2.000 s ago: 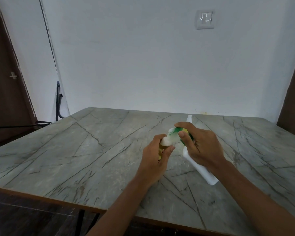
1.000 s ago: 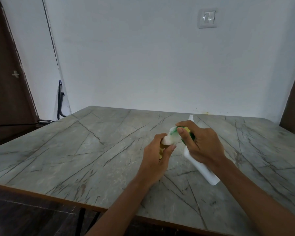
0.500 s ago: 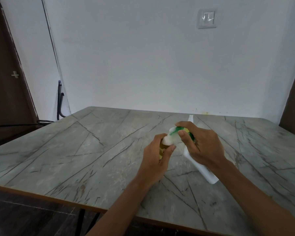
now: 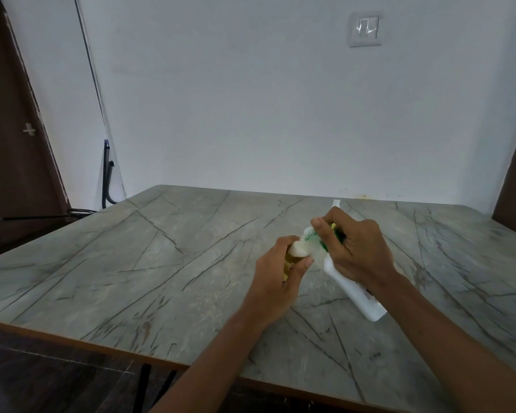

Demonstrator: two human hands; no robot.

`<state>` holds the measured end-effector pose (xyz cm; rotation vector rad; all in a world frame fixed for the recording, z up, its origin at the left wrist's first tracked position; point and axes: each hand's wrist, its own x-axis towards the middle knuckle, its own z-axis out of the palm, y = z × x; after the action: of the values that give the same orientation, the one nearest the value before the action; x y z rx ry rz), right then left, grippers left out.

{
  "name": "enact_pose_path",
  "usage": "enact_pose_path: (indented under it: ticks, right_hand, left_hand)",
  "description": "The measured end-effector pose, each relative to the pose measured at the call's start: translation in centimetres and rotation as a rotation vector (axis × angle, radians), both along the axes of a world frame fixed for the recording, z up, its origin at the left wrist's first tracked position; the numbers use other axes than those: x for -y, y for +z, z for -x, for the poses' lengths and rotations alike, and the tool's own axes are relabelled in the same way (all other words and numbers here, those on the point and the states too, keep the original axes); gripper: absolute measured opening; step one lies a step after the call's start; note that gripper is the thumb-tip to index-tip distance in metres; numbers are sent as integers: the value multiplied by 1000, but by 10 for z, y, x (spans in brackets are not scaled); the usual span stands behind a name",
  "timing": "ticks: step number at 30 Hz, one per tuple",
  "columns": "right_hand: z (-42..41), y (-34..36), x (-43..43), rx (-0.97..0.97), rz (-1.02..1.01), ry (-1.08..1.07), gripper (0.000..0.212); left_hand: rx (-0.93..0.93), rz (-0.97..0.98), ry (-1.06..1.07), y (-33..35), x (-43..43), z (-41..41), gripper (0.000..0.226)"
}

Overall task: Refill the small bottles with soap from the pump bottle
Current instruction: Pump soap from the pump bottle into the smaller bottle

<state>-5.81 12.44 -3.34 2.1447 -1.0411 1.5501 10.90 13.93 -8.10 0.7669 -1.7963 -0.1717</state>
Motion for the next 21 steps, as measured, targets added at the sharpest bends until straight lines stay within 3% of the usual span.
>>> enact_pose_path:
  ticks: [5, 21]
  right_hand:
    - [0, -3, -5, -49, 3, -41, 52]
    - [-3, -1, -4, -40, 85, -67, 48]
  left_hand:
    - [-75, 2, 13, 1, 1, -2, 24]
    - [-70, 50, 65, 4, 0, -5, 29]
